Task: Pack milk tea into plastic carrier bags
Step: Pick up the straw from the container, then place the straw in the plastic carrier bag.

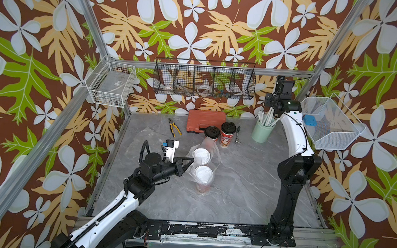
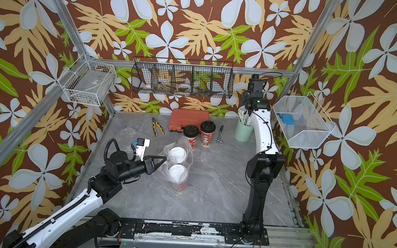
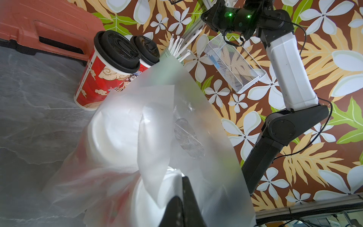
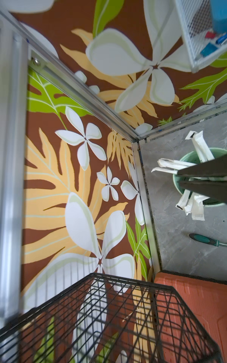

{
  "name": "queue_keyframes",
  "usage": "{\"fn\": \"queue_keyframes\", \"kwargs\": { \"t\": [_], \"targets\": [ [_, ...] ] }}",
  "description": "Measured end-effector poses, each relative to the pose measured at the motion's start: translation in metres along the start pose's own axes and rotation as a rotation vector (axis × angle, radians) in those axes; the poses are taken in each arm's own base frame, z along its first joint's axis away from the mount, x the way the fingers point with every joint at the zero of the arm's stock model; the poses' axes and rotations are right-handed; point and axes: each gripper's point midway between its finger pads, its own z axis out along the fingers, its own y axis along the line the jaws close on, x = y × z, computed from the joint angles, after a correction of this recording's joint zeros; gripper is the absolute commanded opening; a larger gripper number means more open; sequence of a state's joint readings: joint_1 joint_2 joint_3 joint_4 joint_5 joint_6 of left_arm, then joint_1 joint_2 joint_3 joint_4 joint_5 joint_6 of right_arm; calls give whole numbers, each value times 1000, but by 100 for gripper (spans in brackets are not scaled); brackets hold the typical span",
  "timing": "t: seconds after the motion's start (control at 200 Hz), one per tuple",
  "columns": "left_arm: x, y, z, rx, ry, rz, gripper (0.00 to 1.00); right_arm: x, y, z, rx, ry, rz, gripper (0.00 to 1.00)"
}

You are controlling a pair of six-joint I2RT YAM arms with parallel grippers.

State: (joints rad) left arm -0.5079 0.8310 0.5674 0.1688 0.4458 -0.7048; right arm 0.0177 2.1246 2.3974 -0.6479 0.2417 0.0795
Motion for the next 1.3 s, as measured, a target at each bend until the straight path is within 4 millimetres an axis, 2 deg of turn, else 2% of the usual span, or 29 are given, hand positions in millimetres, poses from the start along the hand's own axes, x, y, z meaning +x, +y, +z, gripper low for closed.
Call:
{"fn": "queue_keyframes", "kwargs": {
  "t": [0.125, 0.305, 0.435, 0.651, 1.061, 1.211, 1.301],
  "targets": [
    [0, 0, 0, 0, 0, 0, 0, -20, -8, -28, 0, -45, 32, 0],
    [1, 1, 1, -3, 3, -1, 0, -47, -20, -84, -20, -114, 80, 0],
    [1, 2, 2, -5, 6, -3, 0, -61, -13, -128, -92, -161, 115, 0],
    [1, 2, 2, -5, 5, -2, 0, -64, 34, -194, -307, -175, 134, 0],
    [0, 1, 1, -4, 3, 3, 0, -37, 150, -336, -785, -131, 135, 0],
    [-2, 0, 1, -3, -2, 8, 0, -29, 183, -386, -935, -118, 131, 0],
    [-2, -1, 1, -3, -3, 9, 0, -20, 199, -407, -999, -101, 120, 0]
  ]
}}
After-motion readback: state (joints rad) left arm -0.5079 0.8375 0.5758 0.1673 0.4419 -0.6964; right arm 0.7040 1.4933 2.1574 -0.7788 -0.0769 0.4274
